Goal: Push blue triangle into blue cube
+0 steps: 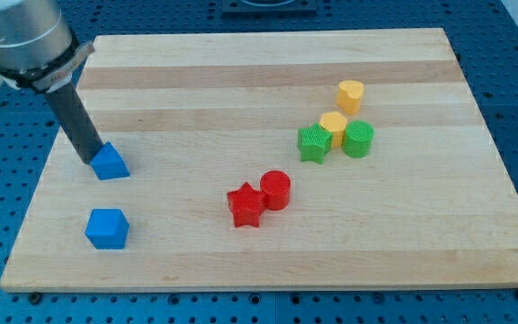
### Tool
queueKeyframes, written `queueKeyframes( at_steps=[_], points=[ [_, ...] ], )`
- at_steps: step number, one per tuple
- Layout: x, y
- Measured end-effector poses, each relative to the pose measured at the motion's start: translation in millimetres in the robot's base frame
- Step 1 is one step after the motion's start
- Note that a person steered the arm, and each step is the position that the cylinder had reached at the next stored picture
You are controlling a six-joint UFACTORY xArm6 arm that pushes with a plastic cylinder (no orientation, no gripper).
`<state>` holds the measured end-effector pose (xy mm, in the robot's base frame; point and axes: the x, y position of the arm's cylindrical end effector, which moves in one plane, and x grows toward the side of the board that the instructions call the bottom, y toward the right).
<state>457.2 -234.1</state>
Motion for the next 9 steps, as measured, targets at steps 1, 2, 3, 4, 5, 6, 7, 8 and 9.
queueKeyframes(
  at_steps=[1,2,3,4,5,6,7,8,9],
  points=[
    [23,7],
    [29,9],
    [28,9],
    [-37,-18],
    [-53,21],
    [-52,25],
    [-31,44],
    [-20,44],
    [-8,44]
  ],
)
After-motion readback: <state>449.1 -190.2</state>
